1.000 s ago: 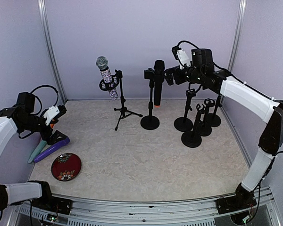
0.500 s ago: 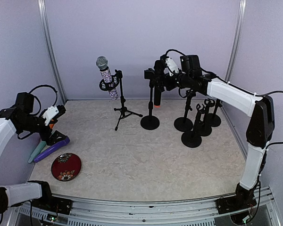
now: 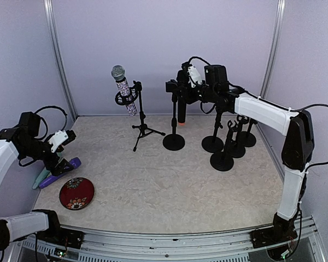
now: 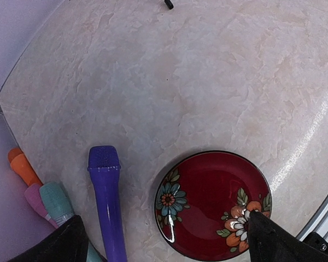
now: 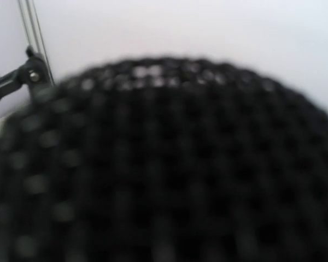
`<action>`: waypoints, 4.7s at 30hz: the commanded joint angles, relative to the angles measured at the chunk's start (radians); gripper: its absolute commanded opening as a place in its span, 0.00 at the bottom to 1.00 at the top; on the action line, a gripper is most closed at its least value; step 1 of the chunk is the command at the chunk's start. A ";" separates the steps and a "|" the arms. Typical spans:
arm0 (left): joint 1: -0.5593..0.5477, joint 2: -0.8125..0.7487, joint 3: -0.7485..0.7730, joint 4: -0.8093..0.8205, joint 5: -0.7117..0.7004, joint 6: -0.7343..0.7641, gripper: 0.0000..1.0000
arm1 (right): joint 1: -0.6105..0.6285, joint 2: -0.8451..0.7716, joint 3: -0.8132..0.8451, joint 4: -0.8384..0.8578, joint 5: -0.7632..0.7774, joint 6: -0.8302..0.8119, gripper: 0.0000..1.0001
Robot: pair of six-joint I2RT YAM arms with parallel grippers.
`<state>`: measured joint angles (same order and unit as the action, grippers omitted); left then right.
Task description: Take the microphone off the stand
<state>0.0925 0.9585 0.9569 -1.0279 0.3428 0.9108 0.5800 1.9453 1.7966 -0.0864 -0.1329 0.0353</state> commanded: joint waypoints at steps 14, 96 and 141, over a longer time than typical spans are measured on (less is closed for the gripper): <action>-0.030 0.049 0.127 -0.027 0.071 -0.094 0.99 | 0.204 -0.260 -0.229 0.062 0.138 0.067 0.00; -0.662 0.654 0.773 -0.024 0.505 0.021 0.58 | 0.456 -0.399 -0.364 0.075 -0.065 0.023 0.48; -0.665 0.763 0.883 -0.010 0.356 -0.005 0.63 | 0.436 -0.702 -0.300 0.194 -0.034 0.009 0.21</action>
<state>-0.5724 1.7046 1.8206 -1.1244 0.7765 0.9115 1.0245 1.2751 1.5360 -0.0193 -0.1581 -0.0071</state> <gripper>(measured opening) 0.422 0.497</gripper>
